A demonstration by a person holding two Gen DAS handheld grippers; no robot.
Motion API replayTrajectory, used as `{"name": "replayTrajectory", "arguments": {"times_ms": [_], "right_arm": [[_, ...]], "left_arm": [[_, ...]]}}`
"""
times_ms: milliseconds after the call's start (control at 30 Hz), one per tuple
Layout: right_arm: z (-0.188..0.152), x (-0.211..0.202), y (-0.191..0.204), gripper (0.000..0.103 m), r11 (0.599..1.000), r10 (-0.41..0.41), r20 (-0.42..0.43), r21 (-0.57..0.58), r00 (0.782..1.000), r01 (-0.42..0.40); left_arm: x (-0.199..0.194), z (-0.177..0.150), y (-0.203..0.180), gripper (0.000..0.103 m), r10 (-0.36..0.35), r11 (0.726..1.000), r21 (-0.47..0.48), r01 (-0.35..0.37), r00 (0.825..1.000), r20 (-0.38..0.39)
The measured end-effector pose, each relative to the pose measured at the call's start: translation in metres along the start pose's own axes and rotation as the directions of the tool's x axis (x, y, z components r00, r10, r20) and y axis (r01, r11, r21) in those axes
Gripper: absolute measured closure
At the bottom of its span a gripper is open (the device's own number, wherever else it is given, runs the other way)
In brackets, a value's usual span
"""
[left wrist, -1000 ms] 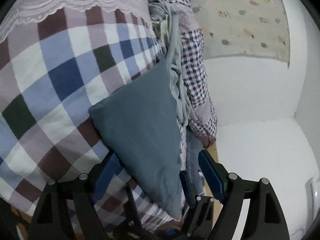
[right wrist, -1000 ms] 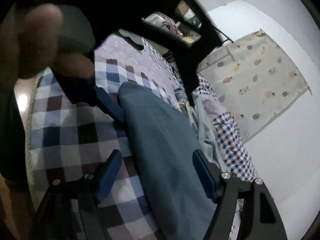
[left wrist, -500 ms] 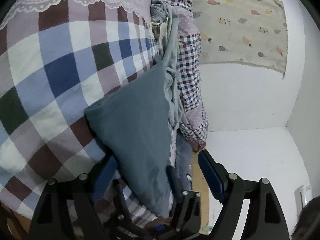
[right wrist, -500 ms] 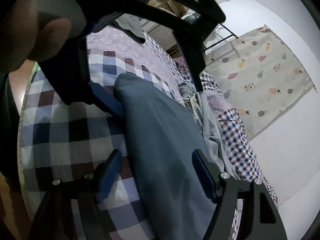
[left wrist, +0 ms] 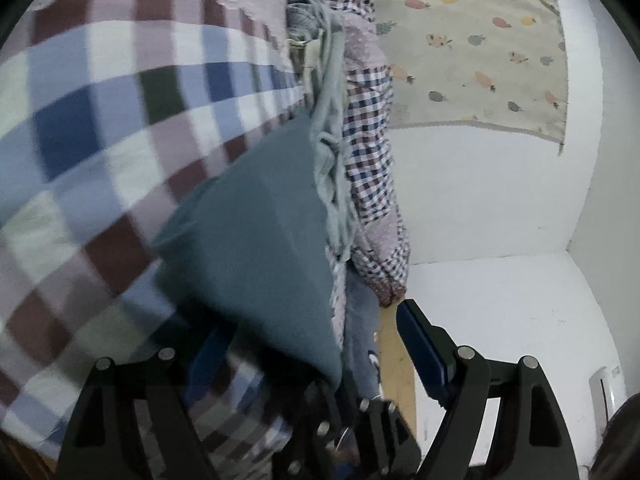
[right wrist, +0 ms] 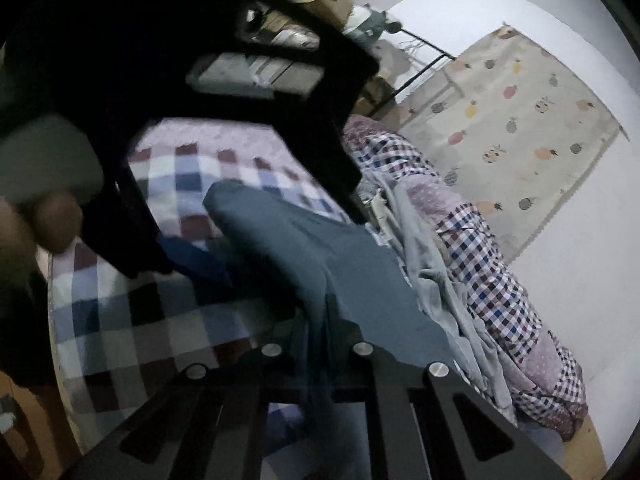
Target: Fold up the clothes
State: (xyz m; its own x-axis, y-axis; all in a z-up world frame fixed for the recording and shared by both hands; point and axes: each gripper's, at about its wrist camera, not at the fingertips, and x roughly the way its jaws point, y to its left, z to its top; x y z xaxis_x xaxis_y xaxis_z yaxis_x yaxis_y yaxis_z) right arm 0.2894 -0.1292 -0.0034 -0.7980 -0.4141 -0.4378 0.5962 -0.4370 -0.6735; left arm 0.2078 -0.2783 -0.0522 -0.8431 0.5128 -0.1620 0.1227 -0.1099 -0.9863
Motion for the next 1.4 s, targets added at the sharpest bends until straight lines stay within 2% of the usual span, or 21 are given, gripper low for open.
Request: {"name": "replayTrajectory", "arguments": {"times_ms": [200,300,433,467,500,533,567,600,667,733,800,867,1000,1100,1167,1333,1400], "right_arm": [[0.003,-0.002,-0.008,0.099,1.000,0.000,0.018,0.021,1.000,0.000],[0.004,-0.002,-0.012,0.099,0.999,0.002,0.025,0.032,1.000,-0.003],[0.005,-0.004,-0.014,0.099,0.999,-0.004,0.034,0.037,0.999,0.002],[0.005,-0.004,-0.014,0.099,0.999,-0.004,0.036,0.035,0.999,0.003],[0.005,-0.005,-0.013,0.099,0.999,-0.005,0.037,0.032,0.999,0.003],[0.005,-0.005,-0.012,0.099,1.000,-0.005,0.039,0.030,0.999,0.004],[0.004,-0.005,-0.011,0.099,1.000,-0.008,0.040,0.026,0.999,0.007],[0.004,-0.005,-0.010,0.099,1.000,-0.017,0.040,0.018,0.999,0.016],[0.002,-0.006,-0.007,0.098,0.999,-0.036,0.037,-0.004,0.999,0.036],[-0.002,-0.007,-0.004,0.091,0.998,-0.060,0.032,-0.030,0.998,0.061],[-0.010,-0.011,0.000,0.058,0.993,-0.103,0.029,-0.059,0.994,0.104],[-0.020,-0.013,0.000,0.048,0.988,-0.140,0.015,-0.070,0.990,0.141],[-0.046,-0.012,-0.004,0.045,0.976,-0.204,-0.064,-0.093,0.977,0.198],[-0.071,-0.010,-0.009,0.044,0.965,-0.250,-0.138,-0.118,0.958,0.234],[-0.087,-0.008,-0.016,0.044,0.958,-0.278,-0.184,-0.129,0.943,0.258],[-0.132,-0.019,-0.059,0.044,0.951,-0.309,-0.296,-0.069,0.904,0.303],[-0.151,-0.028,-0.080,0.044,0.937,-0.341,-0.347,-0.056,0.874,0.344]], "left_arm": [[0.011,0.011,0.000,0.019,-0.014,1.000,-0.020,0.015,0.998,0.063],[0.015,0.017,-0.003,0.020,-0.014,1.000,-0.012,0.015,0.997,0.070],[0.023,0.023,-0.008,0.027,0.005,1.000,0.012,-0.006,0.998,0.058],[0.024,0.025,-0.008,0.034,0.020,1.000,0.015,-0.021,0.998,0.057],[0.025,0.026,-0.008,0.052,0.037,0.999,0.017,-0.038,0.998,0.056],[0.026,0.027,-0.008,0.064,0.053,0.998,0.020,-0.054,0.997,0.056],[0.027,0.028,-0.009,0.084,0.084,0.996,0.018,-0.085,0.995,0.055],[0.027,0.029,-0.010,0.091,0.091,0.996,0.016,-0.092,0.994,0.054],[0.027,0.031,-0.013,0.093,0.096,0.995,0.021,-0.097,0.994,0.054],[0.027,0.033,-0.022,0.094,0.100,0.993,0.056,-0.103,0.994,0.051],[0.027,0.035,-0.030,0.095,0.101,0.991,0.088,-0.105,0.994,0.044],[0.029,0.037,-0.038,0.096,0.097,0.989,0.109,-0.100,0.995,0.032],[0.027,0.041,-0.050,0.096,0.077,0.991,0.113,-0.078,0.997,0.012],[0.027,0.041,-0.055,0.096,0.067,0.992,0.110,-0.067,0.998,0.004],[0.025,0.042,-0.059,0.096,0.057,0.992,0.111,-0.057,0.998,0.002],[0.021,0.042,-0.064,0.097,0.034,0.994,0.106,-0.035,0.999,0.007],[0.021,0.042,-0.065,0.097,0.033,0.994,0.106,-0.033,0.999,0.008]]}}
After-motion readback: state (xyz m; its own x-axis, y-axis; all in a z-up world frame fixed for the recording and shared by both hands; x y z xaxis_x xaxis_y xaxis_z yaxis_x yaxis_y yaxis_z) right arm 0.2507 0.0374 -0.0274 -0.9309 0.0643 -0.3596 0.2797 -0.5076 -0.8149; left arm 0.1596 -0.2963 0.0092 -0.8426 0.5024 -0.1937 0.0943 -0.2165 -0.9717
